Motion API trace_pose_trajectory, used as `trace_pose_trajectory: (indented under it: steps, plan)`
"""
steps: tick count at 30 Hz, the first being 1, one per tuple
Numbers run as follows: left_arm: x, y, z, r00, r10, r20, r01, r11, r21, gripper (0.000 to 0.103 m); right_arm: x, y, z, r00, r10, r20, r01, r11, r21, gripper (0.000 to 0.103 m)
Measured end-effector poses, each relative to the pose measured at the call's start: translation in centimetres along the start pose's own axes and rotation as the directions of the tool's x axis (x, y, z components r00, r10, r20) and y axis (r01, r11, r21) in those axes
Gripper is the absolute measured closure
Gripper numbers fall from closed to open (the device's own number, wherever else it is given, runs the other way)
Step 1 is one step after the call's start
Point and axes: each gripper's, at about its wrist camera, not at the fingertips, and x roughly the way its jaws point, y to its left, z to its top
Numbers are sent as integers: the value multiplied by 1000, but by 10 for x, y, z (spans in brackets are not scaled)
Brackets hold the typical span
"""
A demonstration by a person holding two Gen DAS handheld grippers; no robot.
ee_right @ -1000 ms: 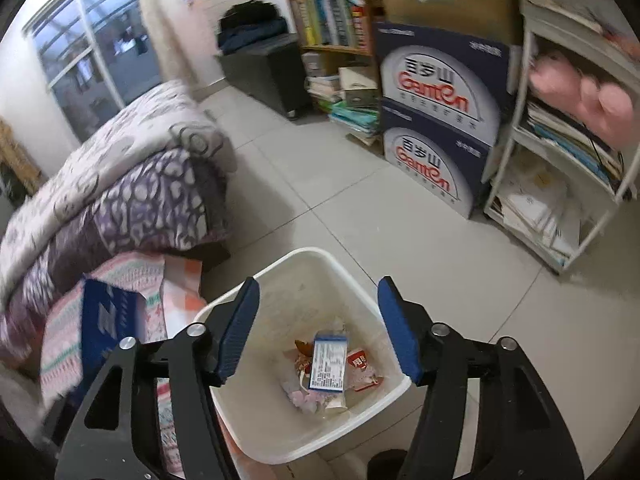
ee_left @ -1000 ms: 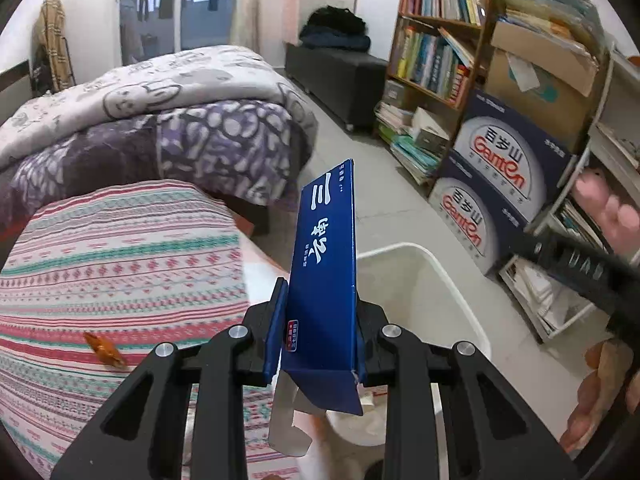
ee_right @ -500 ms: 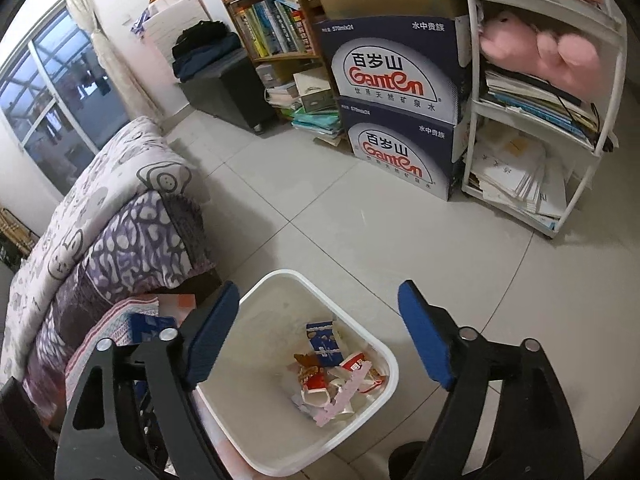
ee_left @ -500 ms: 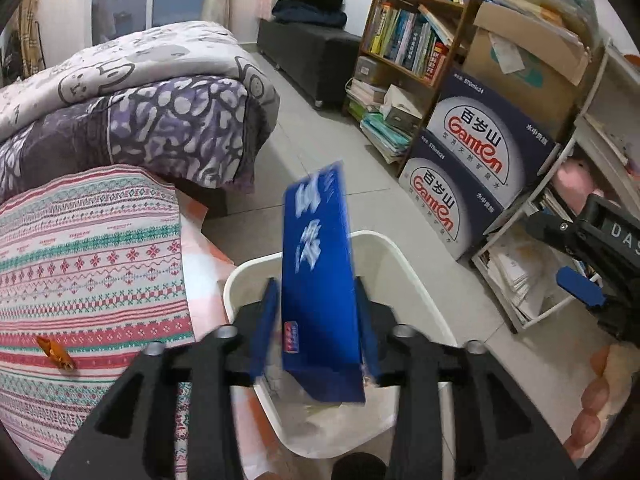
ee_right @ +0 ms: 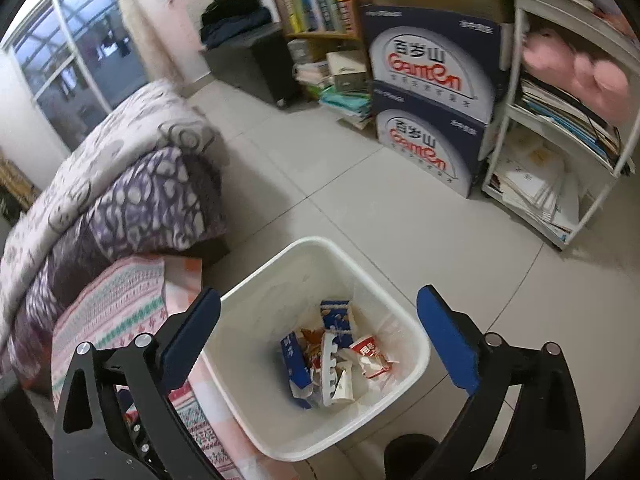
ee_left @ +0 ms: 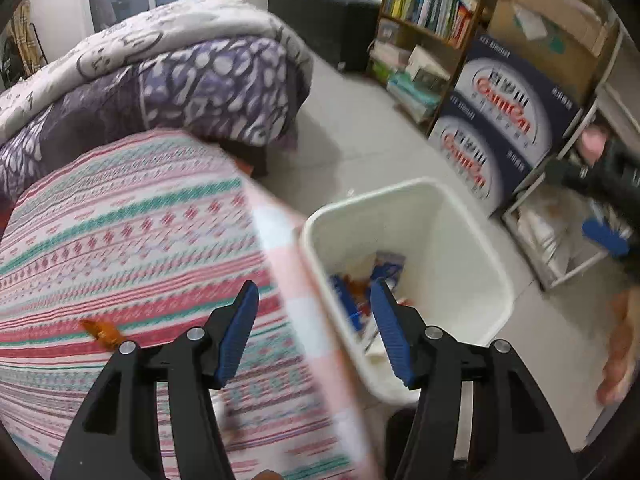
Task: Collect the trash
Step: 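Grasp a white tissue with the left tool while the right tool grasps the other orange peel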
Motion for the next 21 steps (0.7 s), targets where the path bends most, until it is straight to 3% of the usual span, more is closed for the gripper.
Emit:
trace_pose_trajectory:
  steps: [10, 17, 21]
  plan:
    - [5, 52, -36, 989, 10, -148, -8, 1000, 14, 45, 16, 51, -21, 997, 24, -77, -32, 994, -109, 7]
    - [9, 65, -64, 976, 18, -217, -10, 999, 36, 45, 26, 78, -37, 992, 30, -124, -50, 985, -166, 7]
    - [10, 70, -75, 970, -18, -240, 22, 1000, 12, 45, 31, 92, -44, 990, 25, -140, -52, 979, -195, 7]
